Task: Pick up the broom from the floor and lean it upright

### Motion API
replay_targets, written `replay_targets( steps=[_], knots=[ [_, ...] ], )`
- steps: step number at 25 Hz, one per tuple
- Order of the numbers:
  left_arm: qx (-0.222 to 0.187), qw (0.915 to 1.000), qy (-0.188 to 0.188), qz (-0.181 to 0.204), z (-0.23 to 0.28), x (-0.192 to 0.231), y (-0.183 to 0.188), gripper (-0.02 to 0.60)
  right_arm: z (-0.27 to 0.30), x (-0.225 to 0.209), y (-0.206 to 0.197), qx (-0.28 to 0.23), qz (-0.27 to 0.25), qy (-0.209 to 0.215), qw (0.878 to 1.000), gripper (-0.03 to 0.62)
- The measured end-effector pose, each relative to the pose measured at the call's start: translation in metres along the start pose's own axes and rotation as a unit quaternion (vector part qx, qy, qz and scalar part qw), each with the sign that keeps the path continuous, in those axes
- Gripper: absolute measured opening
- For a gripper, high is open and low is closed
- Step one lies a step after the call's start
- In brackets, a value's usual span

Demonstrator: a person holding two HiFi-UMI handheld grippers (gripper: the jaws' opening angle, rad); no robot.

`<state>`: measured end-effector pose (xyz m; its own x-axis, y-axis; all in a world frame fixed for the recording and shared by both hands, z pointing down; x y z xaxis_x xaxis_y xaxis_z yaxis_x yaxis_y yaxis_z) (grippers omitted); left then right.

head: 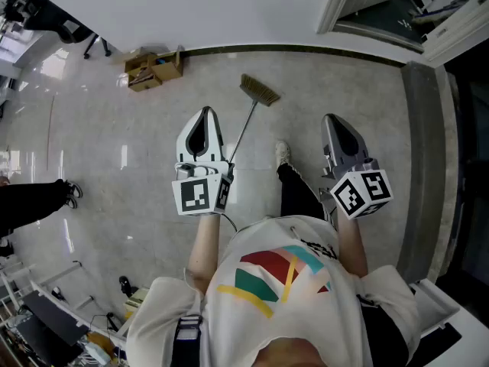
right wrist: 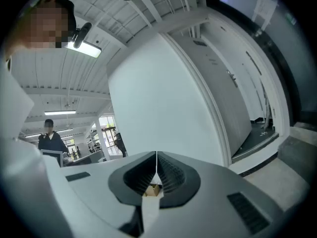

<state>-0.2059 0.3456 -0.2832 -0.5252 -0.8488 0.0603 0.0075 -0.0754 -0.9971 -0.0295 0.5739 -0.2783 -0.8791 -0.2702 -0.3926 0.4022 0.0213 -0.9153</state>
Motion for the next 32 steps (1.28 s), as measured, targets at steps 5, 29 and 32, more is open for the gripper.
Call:
replay_targets(
  steps=[5, 29, 32],
  knots=[
    [-0.035, 0.9991, 0.021, -0.012, 0.153, 0.002, 0.002, 0.044, 0.137, -0.078, 0.038, 0.036, -0.072, 0.056, 0.995, 0.014],
    [-0.003, 0.9596, 0.274, -0.066, 0.292, 0.203, -0.08, 0.044, 0.519, -0.075, -0.029, 0.301, -0.328, 0.516, 0.732, 0.169],
    [0.012, 0.9407, 0.331, -0.073, 0.281, 0.219, -0.158, 0.044, 0.547, -0.087, -0.129, 0.355, -0.34, 0.579, 0.651, 0.169]
  ],
)
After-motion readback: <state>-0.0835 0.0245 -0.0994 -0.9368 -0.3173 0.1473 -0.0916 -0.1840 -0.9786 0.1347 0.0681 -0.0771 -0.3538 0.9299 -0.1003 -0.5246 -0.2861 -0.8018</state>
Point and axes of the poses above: the fingertips, and each gripper's own axes: z forward along the fingers, x to its left, y out of its top, the point moved 8 cm from there along -z, backward along the fingers, and after that the axes turned 9 degrees about y, right-handed, at the moved point
